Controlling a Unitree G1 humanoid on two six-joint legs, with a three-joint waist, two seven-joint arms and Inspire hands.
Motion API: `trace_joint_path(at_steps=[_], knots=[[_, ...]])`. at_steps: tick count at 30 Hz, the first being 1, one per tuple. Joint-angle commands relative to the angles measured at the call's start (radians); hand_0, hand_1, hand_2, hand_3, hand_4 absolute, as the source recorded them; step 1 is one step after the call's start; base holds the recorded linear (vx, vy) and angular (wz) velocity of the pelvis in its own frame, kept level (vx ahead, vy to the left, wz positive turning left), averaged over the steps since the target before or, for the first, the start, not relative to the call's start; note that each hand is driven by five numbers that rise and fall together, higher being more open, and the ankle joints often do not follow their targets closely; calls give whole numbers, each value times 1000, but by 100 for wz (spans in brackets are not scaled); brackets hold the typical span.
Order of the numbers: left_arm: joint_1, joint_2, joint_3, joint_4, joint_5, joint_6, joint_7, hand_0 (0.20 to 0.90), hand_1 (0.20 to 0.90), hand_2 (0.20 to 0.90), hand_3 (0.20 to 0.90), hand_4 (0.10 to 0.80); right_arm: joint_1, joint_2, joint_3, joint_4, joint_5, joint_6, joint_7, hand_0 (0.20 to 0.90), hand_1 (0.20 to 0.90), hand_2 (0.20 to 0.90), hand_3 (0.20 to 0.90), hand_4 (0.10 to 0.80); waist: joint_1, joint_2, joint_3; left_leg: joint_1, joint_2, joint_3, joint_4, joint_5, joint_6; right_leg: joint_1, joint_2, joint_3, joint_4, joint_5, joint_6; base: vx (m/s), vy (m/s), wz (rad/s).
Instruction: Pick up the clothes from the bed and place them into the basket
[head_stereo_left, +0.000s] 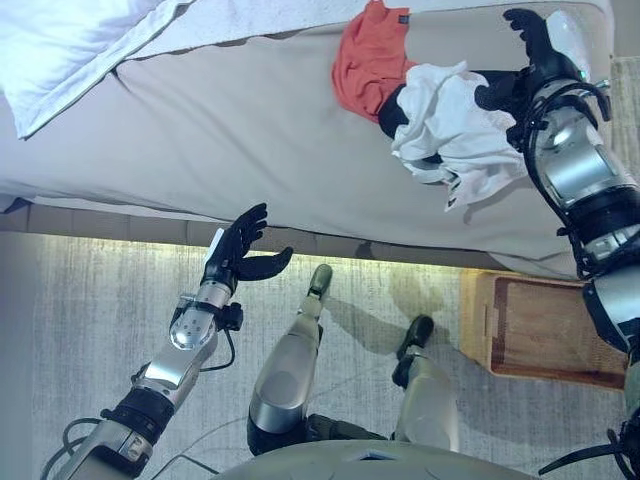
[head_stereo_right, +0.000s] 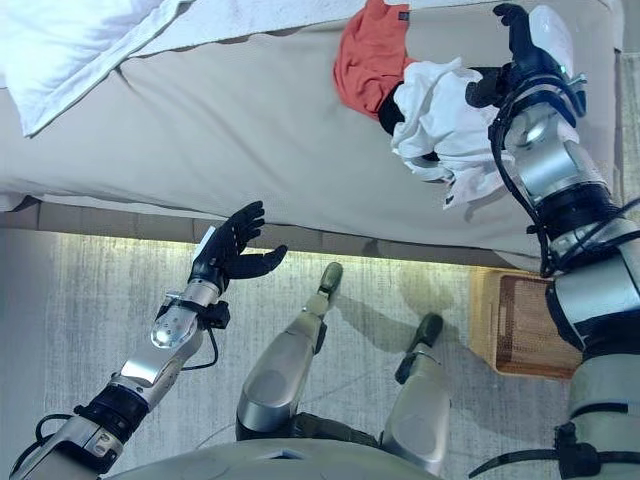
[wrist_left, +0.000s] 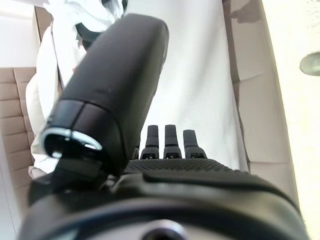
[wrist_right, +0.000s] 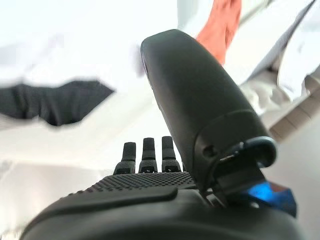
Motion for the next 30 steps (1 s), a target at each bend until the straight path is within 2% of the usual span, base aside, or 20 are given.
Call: trace_joint_path(at_steps=[1,10,17,18,19,21,30], knots=[[11,49,29,-123,-12,-86,3,900,900,900,900,800,-198,-48,81,-40,1,-18,-3,900,900,900,900,800,23,7,-21,-46,-2,-16,122,-110,51,-46,-10,-15,90,2,-65,7,-9,17],[14,59,29,-171,-17,-78,25,900,900,900,900,800,-214,-12,119,93,-55,56,72,900,900,900,900,800,45,28,-21,-160,-13,-14,155,-100,62,-164,-13,-16,150,-2,-66,-9,-1,5],[20,80,37,-184,-24,-78,29,900,900,900,900,800,-210,-34,155,161,-117,123,104,900,900,900,900,800,45,21,-21,-187,-3,-6,161,-99,67,-188,-3,-17,151,3,-66,-1,-11,0],[21,82,37,-187,-24,-77,30,900,900,900,900,800,-210,-38,158,164,-122,125,105,764,764,764,741,641,45,20,-21,-187,-2,-5,159,-98,67,-187,-2,-17,149,4,-66,2,-41,-1],[28,86,40,-190,-24,-80,29,900,900,900,900,800,-212,-47,165,171,-118,126,103,418,418,418,337,237,44,17,-21,-183,1,-2,156,-98,67,-183,2,-17,142,6,-65,1,-39,0],[34,92,43,-191,-23,-84,25,900,900,900,900,800,-214,-58,168,175,-117,125,90,300,300,300,200,100,42,12,-21,-177,5,2,152,-97,66,-175,5,-18,133,9,-65,-1,-22,-1],[36,96,50,-186,-20,-72,15,900,900,900,900,800,-183,-89,156,110,-101,77,49,300,300,300,200,100,12,-10,-21,-68,33,33,115,-104,57,-71,19,-5,67,18,-65,8,-12,-6]])
